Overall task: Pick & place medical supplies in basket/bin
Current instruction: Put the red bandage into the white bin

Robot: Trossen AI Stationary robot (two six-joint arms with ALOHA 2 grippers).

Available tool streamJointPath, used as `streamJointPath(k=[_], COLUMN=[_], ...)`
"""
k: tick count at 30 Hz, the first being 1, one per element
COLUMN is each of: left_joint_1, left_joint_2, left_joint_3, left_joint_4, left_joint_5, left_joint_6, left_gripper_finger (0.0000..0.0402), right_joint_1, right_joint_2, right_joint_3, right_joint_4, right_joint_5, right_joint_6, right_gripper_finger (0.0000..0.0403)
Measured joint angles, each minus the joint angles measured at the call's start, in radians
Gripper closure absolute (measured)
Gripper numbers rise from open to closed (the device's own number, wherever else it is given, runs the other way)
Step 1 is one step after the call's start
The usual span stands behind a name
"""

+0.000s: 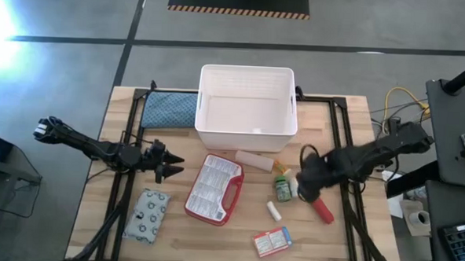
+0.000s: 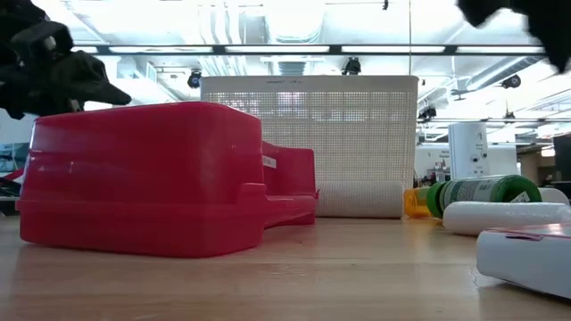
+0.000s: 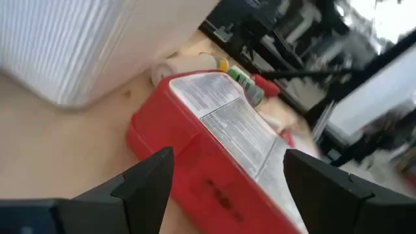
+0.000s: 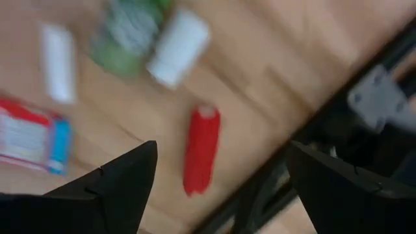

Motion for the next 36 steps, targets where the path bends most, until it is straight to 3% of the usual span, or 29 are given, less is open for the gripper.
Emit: streamJointPath(k=[6, 20, 24, 27, 31, 36], left_joint_1=[0.0, 0.0, 0.0, 0.0, 0.0, 0.0], left_joint_2=[0.0, 0.0, 0.0, 0.0, 0.0, 0.0], left_joint_3=[-0.001, 0.0, 0.0, 0.0, 0.0, 0.0], left_joint_4=[0.003, 0.008, 0.008, 0.008, 0.007, 0.007], left_joint_5=[0.002, 0.001, 0.001, 0.001, 0.001, 0.001], left_joint_6=[-0.071, -0.118, -0.12, -0.12, -0.12, -0.12], left_gripper_finger=[0.0133, 0.0133, 0.0133, 0.0133, 0.0133, 0.0133], right_joint_1=[0.107, 0.134, 0.134, 0.134, 0.134, 0.134], right_joint_2=[-0.002, -0.008, 0.01, 0.011, 0.007, 0.0], right_joint_3=[-0.212, -0.516, -0.578, -0.617, -0.643, -0.646], right_joint_4=[0.189, 0.613, 0.646, 0.645, 0.651, 0.7], right_joint_5=[-0.113, -0.143, -0.141, -0.197, -0.263, -0.319], right_joint_6=[0.095, 0.137, 0.149, 0.151, 0.139, 0.118], right_gripper_finger=[0.0076, 0.0076, 0.0076, 0.0081, 0.0132, 0.0245])
